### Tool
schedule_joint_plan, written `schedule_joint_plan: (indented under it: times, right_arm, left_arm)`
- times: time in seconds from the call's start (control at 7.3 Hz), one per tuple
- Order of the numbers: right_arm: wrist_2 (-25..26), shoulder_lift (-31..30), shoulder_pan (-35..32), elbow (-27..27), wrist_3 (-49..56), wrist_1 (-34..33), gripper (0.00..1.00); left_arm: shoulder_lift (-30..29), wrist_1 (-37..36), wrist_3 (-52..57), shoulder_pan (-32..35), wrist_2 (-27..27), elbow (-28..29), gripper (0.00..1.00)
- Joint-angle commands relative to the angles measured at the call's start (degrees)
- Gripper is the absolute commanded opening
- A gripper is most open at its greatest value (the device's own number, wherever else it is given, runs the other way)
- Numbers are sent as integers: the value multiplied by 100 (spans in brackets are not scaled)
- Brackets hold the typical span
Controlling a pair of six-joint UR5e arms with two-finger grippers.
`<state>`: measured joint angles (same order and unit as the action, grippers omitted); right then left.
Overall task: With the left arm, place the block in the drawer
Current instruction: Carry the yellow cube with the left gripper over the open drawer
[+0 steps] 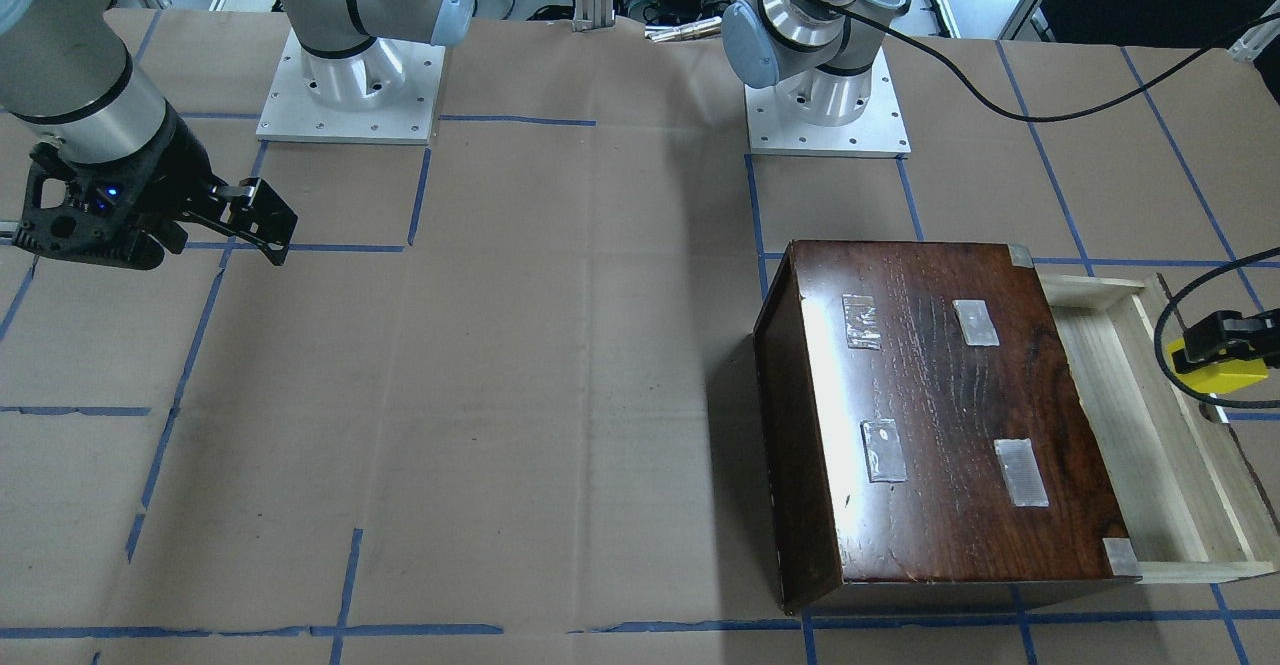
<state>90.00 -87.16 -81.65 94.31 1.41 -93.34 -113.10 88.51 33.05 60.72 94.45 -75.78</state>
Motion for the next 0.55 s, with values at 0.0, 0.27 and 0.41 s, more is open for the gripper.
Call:
schedule_joint_plan:
  times: [0.0,0.27,0.41]
  right_arm:
    - [0,-3,0,0,0,0,100]
    - [0,-3,0,0,8,0,100]
    - [0,-3,0,0,0,0,100]
  left_arm:
    - [-124,-437,-70,133,-40,-393,5]
    - [-318,-466,-71,159,-50,-420,5]
    - [-353,-466,-62,168,-50,-455,6]
